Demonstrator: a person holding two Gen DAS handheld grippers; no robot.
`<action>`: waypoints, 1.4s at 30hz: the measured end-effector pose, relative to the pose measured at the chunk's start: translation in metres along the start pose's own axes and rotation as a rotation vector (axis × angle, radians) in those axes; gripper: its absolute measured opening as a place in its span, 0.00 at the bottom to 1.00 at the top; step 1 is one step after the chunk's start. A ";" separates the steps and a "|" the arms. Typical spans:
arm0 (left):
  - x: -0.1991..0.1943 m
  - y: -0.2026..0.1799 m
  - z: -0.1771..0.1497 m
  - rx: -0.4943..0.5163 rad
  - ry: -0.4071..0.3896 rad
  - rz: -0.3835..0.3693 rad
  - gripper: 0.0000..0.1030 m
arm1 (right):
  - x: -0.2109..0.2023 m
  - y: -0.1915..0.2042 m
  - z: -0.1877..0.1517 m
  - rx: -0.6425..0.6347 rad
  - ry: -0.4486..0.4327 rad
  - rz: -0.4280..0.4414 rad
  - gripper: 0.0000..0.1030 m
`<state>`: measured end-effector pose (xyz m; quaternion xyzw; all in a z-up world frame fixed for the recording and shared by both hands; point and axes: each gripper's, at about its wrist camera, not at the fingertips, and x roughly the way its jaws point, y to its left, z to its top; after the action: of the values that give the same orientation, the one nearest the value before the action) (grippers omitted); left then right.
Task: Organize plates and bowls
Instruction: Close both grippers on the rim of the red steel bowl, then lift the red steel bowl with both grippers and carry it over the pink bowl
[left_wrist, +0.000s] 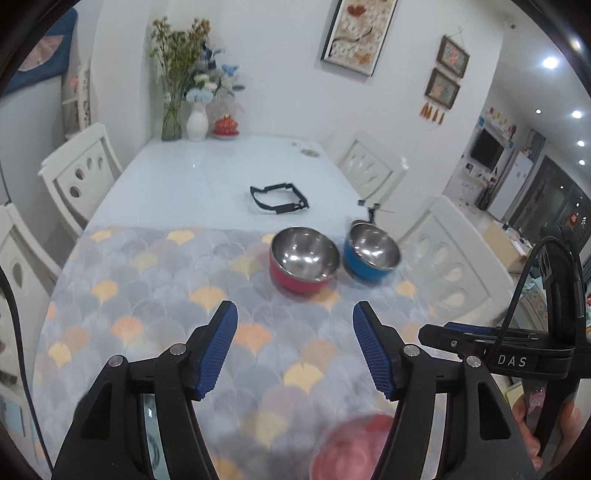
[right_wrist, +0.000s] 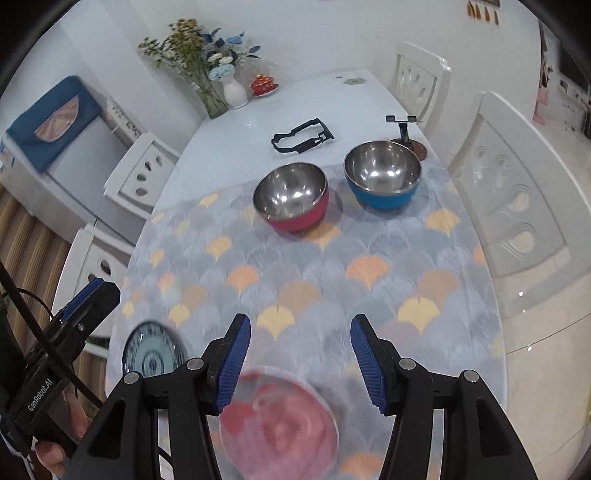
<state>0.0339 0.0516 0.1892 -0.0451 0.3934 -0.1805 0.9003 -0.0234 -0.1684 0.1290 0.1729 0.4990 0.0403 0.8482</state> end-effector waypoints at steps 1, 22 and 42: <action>0.011 0.003 0.005 -0.007 0.018 -0.006 0.61 | 0.010 -0.002 0.009 0.016 0.010 0.007 0.53; 0.232 0.033 0.048 -0.142 0.328 -0.081 0.42 | 0.191 -0.040 0.122 0.120 0.191 0.025 0.53; 0.238 0.033 0.041 -0.125 0.325 -0.105 0.22 | 0.205 -0.029 0.122 0.036 0.194 -0.004 0.28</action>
<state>0.2219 -0.0063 0.0451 -0.0915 0.5414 -0.2075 0.8096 0.1813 -0.1767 0.0024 0.1822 0.5799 0.0461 0.7927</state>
